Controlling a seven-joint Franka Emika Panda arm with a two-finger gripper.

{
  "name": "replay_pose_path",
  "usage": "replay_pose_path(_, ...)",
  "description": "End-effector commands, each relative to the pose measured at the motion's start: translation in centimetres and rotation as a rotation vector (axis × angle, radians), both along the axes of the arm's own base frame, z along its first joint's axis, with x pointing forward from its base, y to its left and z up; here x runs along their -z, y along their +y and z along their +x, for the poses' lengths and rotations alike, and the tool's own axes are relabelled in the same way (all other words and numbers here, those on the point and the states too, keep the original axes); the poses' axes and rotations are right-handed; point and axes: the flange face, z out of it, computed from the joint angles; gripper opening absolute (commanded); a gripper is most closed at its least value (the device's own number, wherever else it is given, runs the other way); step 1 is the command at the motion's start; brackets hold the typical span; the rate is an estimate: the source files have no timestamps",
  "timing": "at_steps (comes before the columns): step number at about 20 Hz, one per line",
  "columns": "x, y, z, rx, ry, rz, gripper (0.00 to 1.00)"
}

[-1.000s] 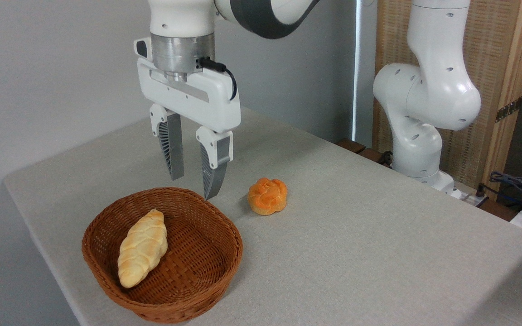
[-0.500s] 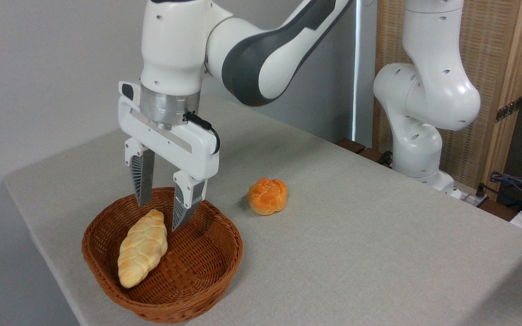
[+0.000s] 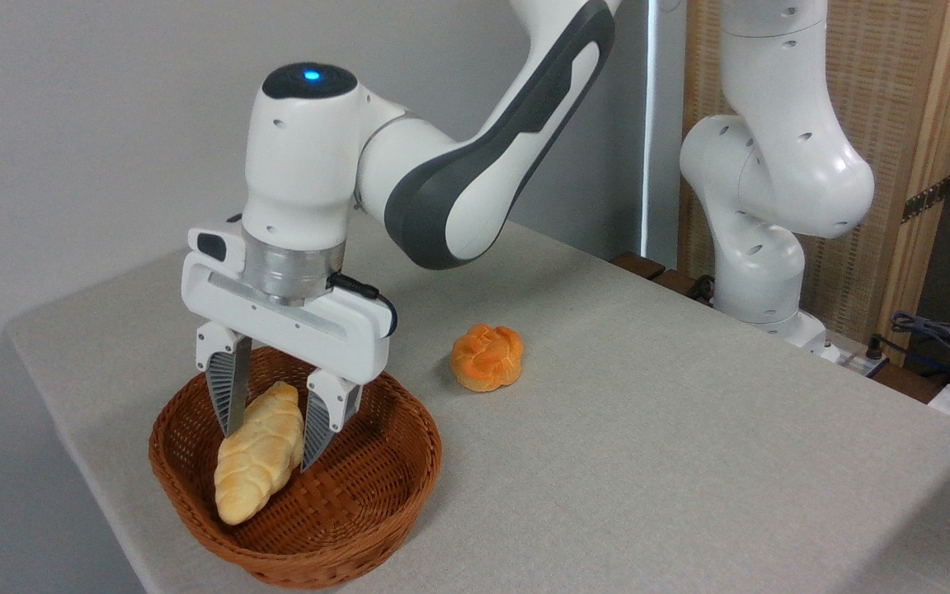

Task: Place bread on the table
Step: 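Lower the open gripper into the basket around the long bread roll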

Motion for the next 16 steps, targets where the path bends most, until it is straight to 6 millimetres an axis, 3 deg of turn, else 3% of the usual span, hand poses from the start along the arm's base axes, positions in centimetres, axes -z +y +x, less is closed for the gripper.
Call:
replay_pose_path(1, 0.3, -0.7, 0.5, -0.033, -0.031, -0.023, 1.00)
replay_pose_path(3, 0.6, -1.8, 0.7, -0.040, -0.040, -0.034, 1.00)
replay_pose_path(13, 1.9, -3.3, 0.7, 0.039, -0.046, 0.044, 1.00)
replay_pose_path(14, 1.9, -3.3, 0.7, 0.046, -0.048, 0.054, 0.97)
replay_pose_path(16, 1.8, -3.3, 0.7, 0.052, -0.051, 0.060, 0.72)
